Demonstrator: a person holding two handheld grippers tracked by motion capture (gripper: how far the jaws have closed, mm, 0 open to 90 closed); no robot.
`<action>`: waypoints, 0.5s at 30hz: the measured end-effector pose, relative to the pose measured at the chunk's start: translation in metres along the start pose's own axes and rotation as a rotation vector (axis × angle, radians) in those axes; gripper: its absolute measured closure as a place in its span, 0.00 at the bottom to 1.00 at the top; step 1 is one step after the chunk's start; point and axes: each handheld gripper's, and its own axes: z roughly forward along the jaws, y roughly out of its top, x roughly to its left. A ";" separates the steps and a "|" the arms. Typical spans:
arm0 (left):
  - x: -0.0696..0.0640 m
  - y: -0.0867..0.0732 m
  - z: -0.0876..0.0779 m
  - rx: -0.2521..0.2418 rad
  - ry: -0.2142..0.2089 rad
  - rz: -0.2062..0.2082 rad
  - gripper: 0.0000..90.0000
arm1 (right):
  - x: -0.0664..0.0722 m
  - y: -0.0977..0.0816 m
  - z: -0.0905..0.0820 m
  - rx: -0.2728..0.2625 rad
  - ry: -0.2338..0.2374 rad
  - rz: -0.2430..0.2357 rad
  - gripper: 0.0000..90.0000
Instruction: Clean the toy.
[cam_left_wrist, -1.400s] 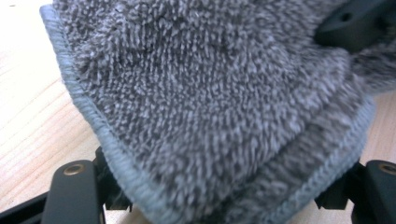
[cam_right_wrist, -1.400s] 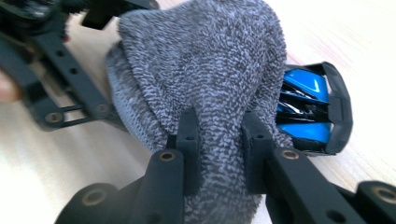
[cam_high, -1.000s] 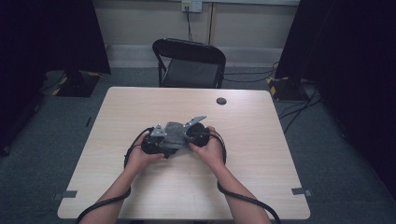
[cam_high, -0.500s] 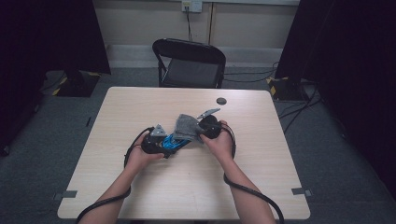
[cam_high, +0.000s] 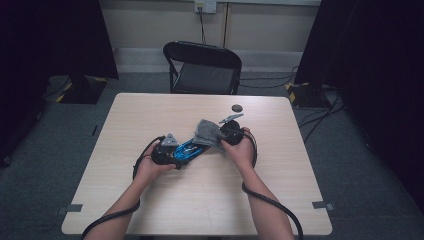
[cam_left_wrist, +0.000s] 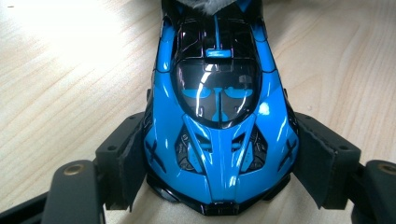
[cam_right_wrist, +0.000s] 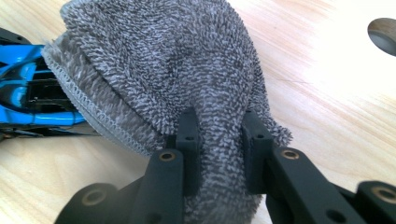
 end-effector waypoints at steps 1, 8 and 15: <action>0.000 0.000 0.000 0.000 0.000 0.000 0.29 | -0.003 -0.001 0.000 0.000 -0.021 0.002 0.81; 0.000 0.000 0.000 0.000 0.000 0.000 0.29 | -0.012 -0.011 -0.003 0.004 -0.043 0.030 0.81; 0.000 0.000 0.000 0.000 0.001 0.001 0.29 | -0.028 -0.024 -0.016 0.008 -0.079 0.041 0.81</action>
